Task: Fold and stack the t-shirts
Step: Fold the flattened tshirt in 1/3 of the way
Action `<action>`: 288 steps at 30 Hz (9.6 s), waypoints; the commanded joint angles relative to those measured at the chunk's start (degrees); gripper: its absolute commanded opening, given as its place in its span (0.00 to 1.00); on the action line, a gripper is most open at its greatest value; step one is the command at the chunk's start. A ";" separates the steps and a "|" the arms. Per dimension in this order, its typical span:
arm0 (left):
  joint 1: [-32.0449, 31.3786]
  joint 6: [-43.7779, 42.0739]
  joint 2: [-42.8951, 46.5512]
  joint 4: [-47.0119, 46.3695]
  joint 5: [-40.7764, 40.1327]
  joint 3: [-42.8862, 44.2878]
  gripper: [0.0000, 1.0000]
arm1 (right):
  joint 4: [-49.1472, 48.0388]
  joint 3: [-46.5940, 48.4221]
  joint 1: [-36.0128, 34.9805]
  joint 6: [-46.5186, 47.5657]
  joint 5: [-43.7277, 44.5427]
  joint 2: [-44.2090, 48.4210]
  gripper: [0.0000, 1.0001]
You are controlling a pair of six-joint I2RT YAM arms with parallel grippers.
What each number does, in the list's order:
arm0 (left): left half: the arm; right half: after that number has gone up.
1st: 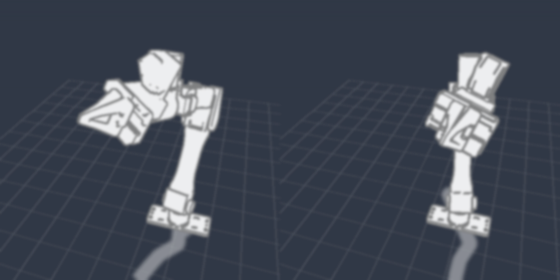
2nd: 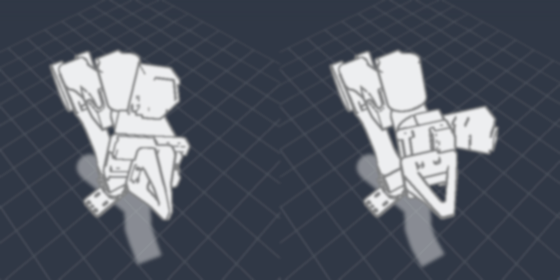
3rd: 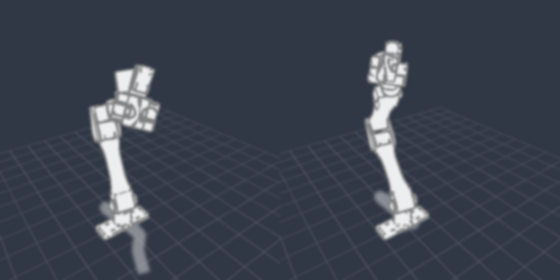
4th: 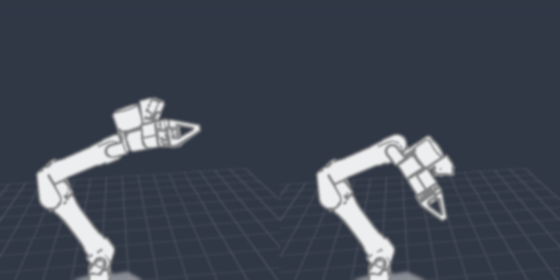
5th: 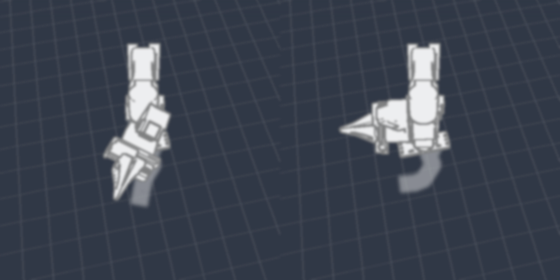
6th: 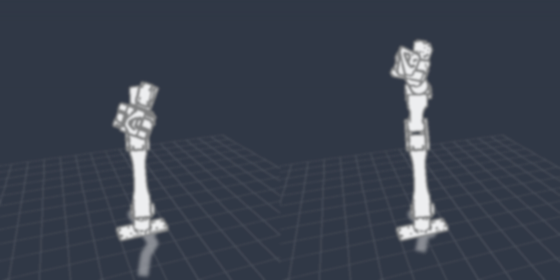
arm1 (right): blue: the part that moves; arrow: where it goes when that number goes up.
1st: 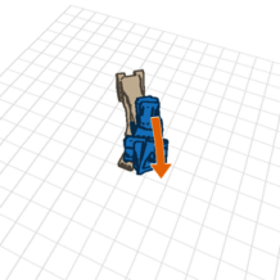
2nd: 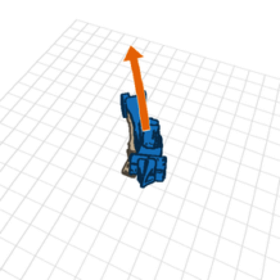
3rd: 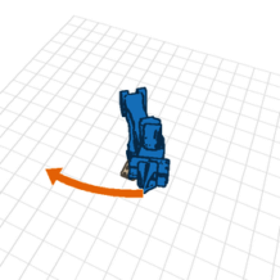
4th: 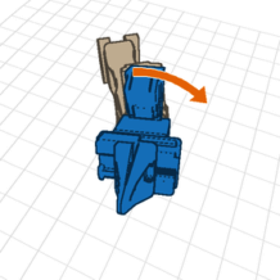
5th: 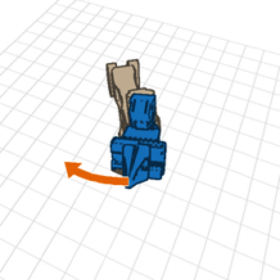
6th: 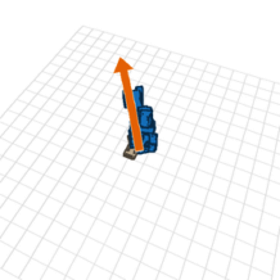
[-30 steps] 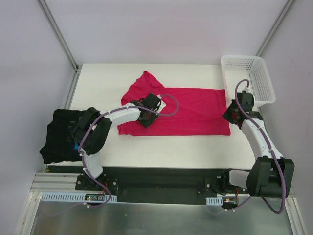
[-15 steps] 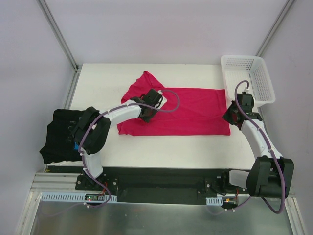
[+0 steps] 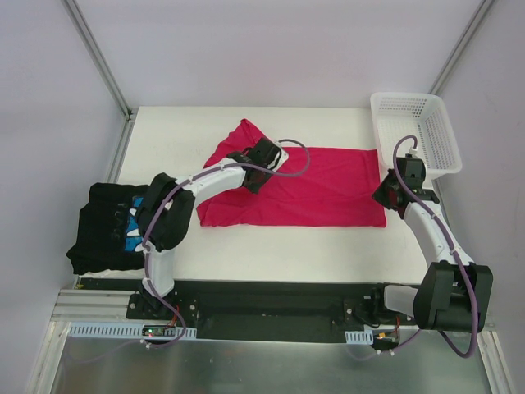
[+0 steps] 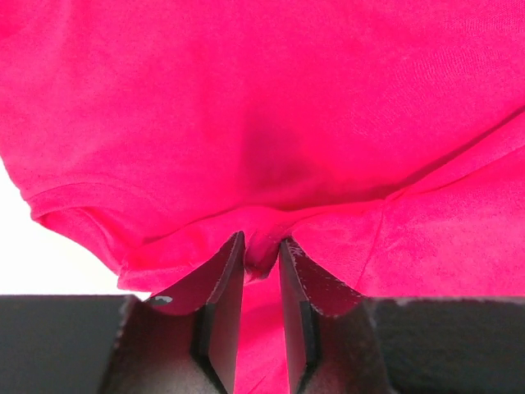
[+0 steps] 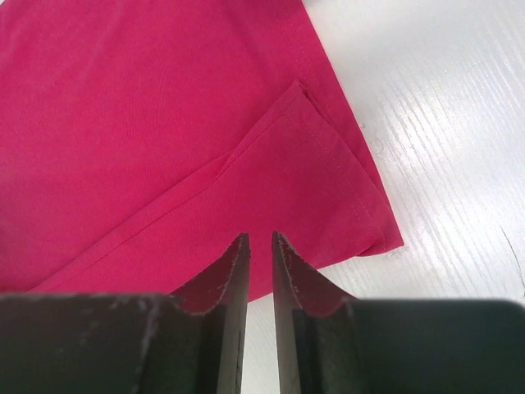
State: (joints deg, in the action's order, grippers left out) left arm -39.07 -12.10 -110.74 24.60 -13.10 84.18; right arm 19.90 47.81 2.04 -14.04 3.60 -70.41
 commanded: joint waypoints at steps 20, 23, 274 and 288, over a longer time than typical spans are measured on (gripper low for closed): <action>-0.48 -2.23 1.92 -2.63 -2.10 -0.23 0.98 | -0.13 0.00 0.68 0.24 -1.22 2.38 0.19; -0.48 -1.00 4.81 -2.54 -4.63 -4.53 0.98 | 0.14 -0.26 0.68 0.51 -1.13 2.82 0.19; 21.14 50.79 36.12 -39.83 18.99 -49.41 0.85 | -9.52 10.20 -12.14 -3.54 -26.01 -20.64 0.24; 22.45 42.69 35.86 -33.83 18.99 -35.32 0.91 | -12.69 15.55 -12.94 -5.38 -26.97 -34.43 0.23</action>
State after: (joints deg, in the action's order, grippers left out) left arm -17.26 34.44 -76.31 -11.90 6.83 45.32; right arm 10.00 59.92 -10.87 -17.69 -22.17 -102.13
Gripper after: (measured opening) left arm 0.907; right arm 0.235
